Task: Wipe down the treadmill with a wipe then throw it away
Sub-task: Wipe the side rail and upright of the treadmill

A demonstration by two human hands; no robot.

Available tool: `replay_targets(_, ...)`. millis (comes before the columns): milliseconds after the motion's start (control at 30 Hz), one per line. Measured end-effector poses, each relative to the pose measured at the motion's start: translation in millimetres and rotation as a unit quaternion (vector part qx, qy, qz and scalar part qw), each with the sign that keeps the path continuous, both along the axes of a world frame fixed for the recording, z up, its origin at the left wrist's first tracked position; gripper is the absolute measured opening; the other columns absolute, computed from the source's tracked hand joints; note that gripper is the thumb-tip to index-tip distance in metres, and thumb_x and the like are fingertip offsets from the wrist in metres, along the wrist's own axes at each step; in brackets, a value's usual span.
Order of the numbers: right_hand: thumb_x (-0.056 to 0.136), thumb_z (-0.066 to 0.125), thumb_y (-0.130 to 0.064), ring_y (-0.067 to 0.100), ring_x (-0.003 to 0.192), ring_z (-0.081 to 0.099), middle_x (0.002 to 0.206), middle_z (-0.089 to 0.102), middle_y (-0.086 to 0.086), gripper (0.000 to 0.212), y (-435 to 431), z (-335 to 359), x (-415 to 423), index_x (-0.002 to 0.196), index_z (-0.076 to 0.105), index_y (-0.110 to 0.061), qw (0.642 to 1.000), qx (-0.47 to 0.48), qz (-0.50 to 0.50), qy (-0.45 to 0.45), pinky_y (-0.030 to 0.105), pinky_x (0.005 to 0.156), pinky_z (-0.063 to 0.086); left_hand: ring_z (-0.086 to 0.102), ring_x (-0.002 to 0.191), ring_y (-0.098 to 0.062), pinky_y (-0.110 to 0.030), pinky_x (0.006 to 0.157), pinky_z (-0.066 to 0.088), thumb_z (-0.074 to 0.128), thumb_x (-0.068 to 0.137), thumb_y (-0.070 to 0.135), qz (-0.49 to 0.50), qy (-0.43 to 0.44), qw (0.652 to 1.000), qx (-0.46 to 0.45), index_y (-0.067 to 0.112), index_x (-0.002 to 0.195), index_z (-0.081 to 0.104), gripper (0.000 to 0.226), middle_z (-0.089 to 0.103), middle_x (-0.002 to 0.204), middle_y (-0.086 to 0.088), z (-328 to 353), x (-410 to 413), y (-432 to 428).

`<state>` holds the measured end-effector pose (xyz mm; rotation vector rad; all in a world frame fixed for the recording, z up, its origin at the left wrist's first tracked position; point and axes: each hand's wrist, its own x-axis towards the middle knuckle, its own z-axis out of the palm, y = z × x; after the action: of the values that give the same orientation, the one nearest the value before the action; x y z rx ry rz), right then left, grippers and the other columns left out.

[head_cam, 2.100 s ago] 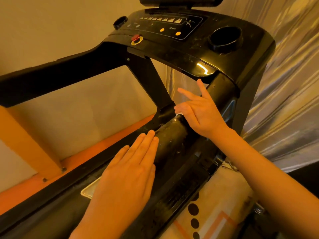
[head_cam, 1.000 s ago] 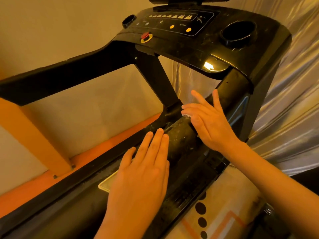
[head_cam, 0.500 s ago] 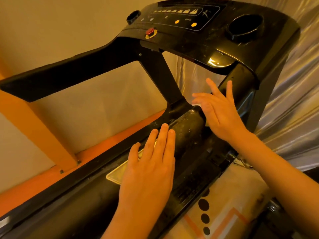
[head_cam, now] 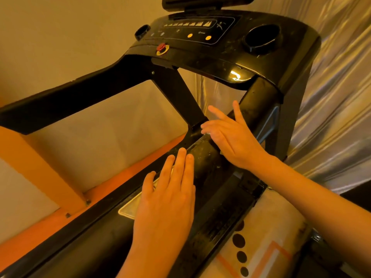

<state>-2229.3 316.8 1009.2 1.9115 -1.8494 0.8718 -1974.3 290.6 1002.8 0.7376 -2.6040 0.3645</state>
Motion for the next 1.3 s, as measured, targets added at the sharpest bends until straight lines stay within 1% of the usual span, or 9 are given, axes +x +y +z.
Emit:
replay_targets(100, 0.110, 0.023, -0.027, 0.024, 0.151, 0.034, 0.119, 0.073, -0.002, 0.050, -0.1, 7.5, -18.8, 0.108, 0.073, -0.021, 0.998, 0.013, -0.012, 0.062, 0.049, 0.125, -0.013, 0.055, 0.134, -0.037, -0.057, 0.089, 0.055, 0.046, 0.093, 0.037, -0.006, 0.006, 1.000, -0.007, 0.004, 0.147, 0.051, 0.063, 0.050, 0.151, -0.019, 0.3, -0.2, -0.7)
replay_targets(300, 0.109, 0.027, -0.026, 0.022, 0.148, 0.039, 0.114, 0.075, -0.002, 0.049, -3.0, 1.6, 4.0, 0.100, 0.074, -0.018, 0.997, -0.038, -0.051, -0.035, 0.040, 0.125, -0.014, 0.056, 0.134, -0.035, -0.056, 0.090, 0.056, 0.039, 0.100, 0.034, -0.014, 0.018, 1.000, -0.011, 0.005, 0.148, 0.048, 0.057, 0.049, 0.153, -0.017, -1.5, 1.7, -2.8)
replay_targets(467, 0.110, 0.022, -0.031, 0.020, 0.150, 0.035, 0.120, 0.073, -0.004, 0.053, 0.5, 8.6, -13.2, 0.107, 0.074, -0.022, 0.999, 0.010, -0.025, 0.046, 0.049, 0.126, -0.009, 0.057, 0.131, -0.037, -0.058, 0.087, 0.056, 0.048, 0.096, 0.031, -0.021, 0.022, 1.000, -0.003, 0.003, 0.146, 0.050, 0.058, 0.050, 0.151, -0.020, -1.0, 0.7, -2.4)
replay_targets(700, 0.102, 0.048, -0.020, 0.020, 0.118, 0.061, 0.118, 0.070, 0.003, 0.026, 0.8, -2.3, 5.3, 0.116, 0.069, -0.015, 0.997, -0.013, -0.014, 0.076, 0.043, 0.115, 0.035, 0.055, 0.134, -0.036, -0.057, 0.090, 0.053, 0.047, 0.098, 0.030, -0.008, 0.015, 1.000, 0.006, 0.004, 0.149, 0.049, 0.057, 0.047, 0.153, -0.018, 0.4, 0.4, -1.2)
replay_targets(800, 0.101, 0.045, -0.026, 0.022, 0.119, 0.060, 0.120, 0.070, 0.007, 0.033, 3.4, 6.2, -11.2, 0.119, 0.069, -0.010, 0.994, 0.008, 0.003, 0.110, 0.042, 0.115, 0.035, 0.057, 0.131, -0.037, -0.058, 0.088, 0.054, 0.071, 0.089, 0.028, -0.015, 0.016, 1.000, 0.016, 0.003, 0.146, 0.052, 0.064, 0.050, 0.151, -0.019, 2.1, 0.6, -0.7)
replay_targets(900, 0.107, 0.035, -0.026, 0.018, 0.114, 0.062, 0.114, 0.070, 0.003, 0.038, 2.1, 7.4, -1.1, 0.115, 0.070, -0.013, 0.999, -0.011, -0.035, 0.021, 0.036, 0.119, 0.031, 0.058, 0.130, -0.039, -0.060, 0.086, 0.054, 0.089, 0.071, 0.029, -0.013, 0.007, 0.999, 0.048, 0.002, 0.144, 0.054, 0.086, 0.051, 0.149, -0.021, 3.4, 0.1, -1.0)
replay_targets(1000, 0.108, 0.029, -0.028, 0.014, 0.116, 0.060, 0.115, 0.070, 0.000, 0.044, 4.1, 2.9, 14.9, 0.114, 0.070, -0.015, 0.999, -0.016, -0.043, -0.006, 0.028, 0.121, 0.021, 0.057, 0.131, -0.039, -0.061, 0.087, 0.053, 0.090, 0.069, 0.030, -0.013, -0.002, 0.998, 0.064, 0.002, 0.145, 0.053, 0.089, 0.050, 0.150, -0.021, 4.0, 0.9, -0.7)
replay_targets(1133, 0.108, 0.028, -0.029, 0.021, 0.115, 0.063, 0.115, 0.071, 0.004, 0.046, 4.7, 13.2, -8.8, 0.117, 0.070, -0.012, 0.997, 0.036, -0.021, 0.065, 0.037, 0.118, 0.031, 0.055, 0.133, -0.040, -0.061, 0.089, 0.052, 0.089, 0.071, 0.028, -0.013, -0.001, 0.998, 0.064, 0.002, 0.147, 0.050, 0.089, 0.047, 0.153, -0.021, 2.3, 1.6, -0.6)
replay_targets(1300, 0.108, 0.027, -0.026, 0.016, 0.106, 0.063, 0.105, 0.070, -0.002, 0.044, -1.5, 4.6, 2.1, 0.105, 0.070, -0.018, 0.999, -0.023, -0.039, 0.003, 0.042, 0.117, 0.030, 0.056, 0.133, -0.039, -0.060, 0.090, 0.053, 0.088, 0.072, 0.028, -0.005, 0.006, 0.999, 0.050, 0.003, 0.147, 0.050, 0.088, 0.047, 0.153, -0.020, 3.4, 1.8, 1.9)
